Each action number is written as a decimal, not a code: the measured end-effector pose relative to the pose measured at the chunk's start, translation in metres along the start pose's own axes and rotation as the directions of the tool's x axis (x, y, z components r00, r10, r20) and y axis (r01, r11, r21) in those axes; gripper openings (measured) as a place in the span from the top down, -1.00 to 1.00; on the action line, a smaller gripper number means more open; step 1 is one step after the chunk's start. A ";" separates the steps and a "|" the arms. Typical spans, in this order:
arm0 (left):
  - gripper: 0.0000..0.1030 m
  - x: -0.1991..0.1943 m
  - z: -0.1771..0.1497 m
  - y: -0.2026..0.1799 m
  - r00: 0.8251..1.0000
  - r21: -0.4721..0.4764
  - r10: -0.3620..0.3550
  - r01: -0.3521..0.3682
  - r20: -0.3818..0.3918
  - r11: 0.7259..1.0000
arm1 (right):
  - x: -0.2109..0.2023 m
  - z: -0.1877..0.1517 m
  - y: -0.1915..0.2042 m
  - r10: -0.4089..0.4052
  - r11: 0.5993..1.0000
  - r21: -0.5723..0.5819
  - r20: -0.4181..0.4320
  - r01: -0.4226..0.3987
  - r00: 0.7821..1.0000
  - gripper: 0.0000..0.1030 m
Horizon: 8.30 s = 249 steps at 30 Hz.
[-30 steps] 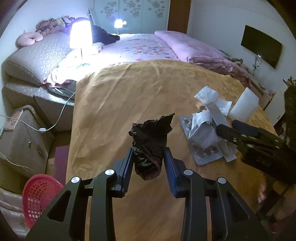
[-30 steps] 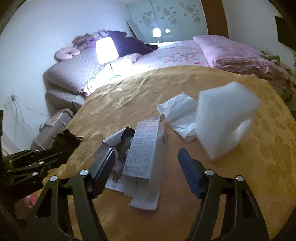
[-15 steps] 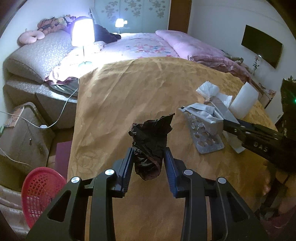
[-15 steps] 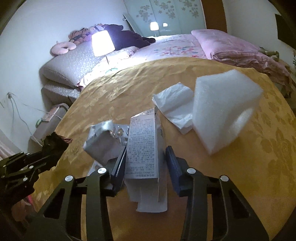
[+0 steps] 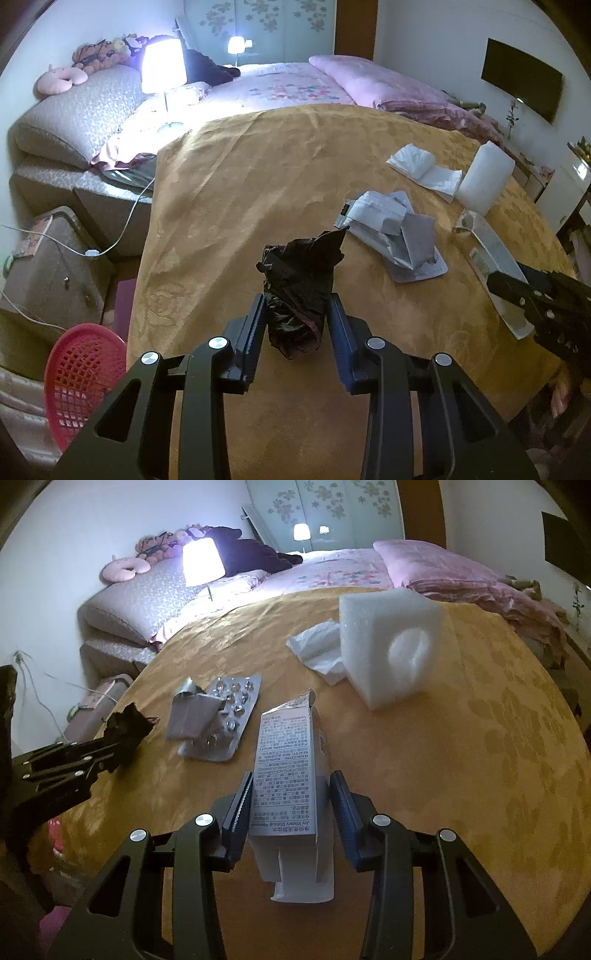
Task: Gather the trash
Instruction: 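Open and reclose the left tool on the dark bag while the right tool holds the carton, then carry both items over the pink wastebasket and open both tools to drop them, then move both tools back over the bed toward the silver blister pack, then grasp the silver foil packet on the blister pack with the left tool, then lift the foil packet with the left tool and regrasp it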
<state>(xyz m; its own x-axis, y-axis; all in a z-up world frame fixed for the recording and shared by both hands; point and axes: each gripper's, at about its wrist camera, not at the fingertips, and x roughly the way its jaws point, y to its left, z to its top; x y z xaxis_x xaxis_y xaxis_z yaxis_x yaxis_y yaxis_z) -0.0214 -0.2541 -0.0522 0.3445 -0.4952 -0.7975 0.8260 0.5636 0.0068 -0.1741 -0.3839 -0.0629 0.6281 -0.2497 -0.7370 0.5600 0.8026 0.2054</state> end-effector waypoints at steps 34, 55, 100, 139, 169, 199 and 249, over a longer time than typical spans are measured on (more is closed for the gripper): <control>0.31 -0.002 -0.003 0.008 0.998 -0.045 -0.070 0.070 0.004 0.997 | 0.005 0.000 0.001 0.009 1.000 -0.026 0.030 -0.008 1.000 0.23; 0.31 -0.055 -0.012 0.053 0.998 -0.107 -0.014 0.021 0.065 0.994 | -0.019 0.017 0.035 0.080 0.995 -0.069 0.087 -0.074 0.993 0.23; 0.31 -0.078 -0.108 0.234 0.934 -0.480 0.327 -0.356 -0.146 0.802 | 0.060 0.023 0.287 0.333 0.826 -0.418 -0.179 -0.378 0.926 0.23; -0.40 -0.063 -0.112 0.237 0.938 -0.501 0.301 -0.348 -0.174 0.792 | 0.052 0.018 0.251 0.349 0.866 -0.323 -0.157 -0.382 0.924 -0.22; -0.48 -0.034 -0.031 0.079 0.987 -0.171 0.152 -0.157 -0.043 0.973 | 0.003 0.011 -0.001 -0.131 0.991 0.003 0.080 0.131 0.988 -0.35; -0.32 0.040 0.061 -0.056 0.999 0.022 -0.017 0.018 -0.046 1.000 | 0.005 -0.005 -0.026 -0.092 0.994 0.057 0.070 0.088 0.993 -0.38; 0.71 0.026 0.083 -0.073 0.996 0.084 -0.082 0.078 0.040 0.993 | 0.003 -0.004 -0.024 -0.092 0.995 0.043 0.087 0.088 0.992 -0.38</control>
<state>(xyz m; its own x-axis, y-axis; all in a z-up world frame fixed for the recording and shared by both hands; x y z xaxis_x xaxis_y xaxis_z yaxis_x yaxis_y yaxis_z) -0.0355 -0.3627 -0.0230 0.2931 -0.5654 -0.7709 0.8852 0.4652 -0.0047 -0.1873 -0.4019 -0.0726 0.6188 -0.3686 -0.6937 0.6362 0.7532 0.1673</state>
